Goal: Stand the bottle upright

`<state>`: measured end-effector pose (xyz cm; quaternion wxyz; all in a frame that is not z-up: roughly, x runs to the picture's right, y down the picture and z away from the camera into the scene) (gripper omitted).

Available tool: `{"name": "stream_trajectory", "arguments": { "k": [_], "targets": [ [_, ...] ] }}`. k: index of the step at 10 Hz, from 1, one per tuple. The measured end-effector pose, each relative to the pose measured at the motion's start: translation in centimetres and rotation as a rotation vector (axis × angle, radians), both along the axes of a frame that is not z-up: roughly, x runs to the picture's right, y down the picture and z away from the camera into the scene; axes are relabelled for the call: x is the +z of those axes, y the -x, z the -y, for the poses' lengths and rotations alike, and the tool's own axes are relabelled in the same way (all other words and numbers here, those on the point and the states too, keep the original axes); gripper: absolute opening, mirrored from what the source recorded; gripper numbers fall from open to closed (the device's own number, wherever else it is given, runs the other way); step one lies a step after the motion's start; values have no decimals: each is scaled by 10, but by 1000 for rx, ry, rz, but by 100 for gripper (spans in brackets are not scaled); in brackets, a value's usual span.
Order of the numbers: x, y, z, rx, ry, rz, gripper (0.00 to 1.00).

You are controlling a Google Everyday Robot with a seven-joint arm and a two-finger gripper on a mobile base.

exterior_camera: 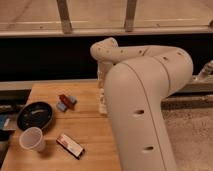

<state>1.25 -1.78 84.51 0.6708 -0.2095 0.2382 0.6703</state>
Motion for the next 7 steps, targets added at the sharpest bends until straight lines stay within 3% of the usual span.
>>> {"name": "stream_trajectory", "arguments": {
  "k": [3,5,7],
  "targets": [
    [-2,2,3,-4,-18,2,3],
    [-4,15,7,-16,-39,13,20],
    [-5,13,8,-26,-48,1,23]
  ]
}}
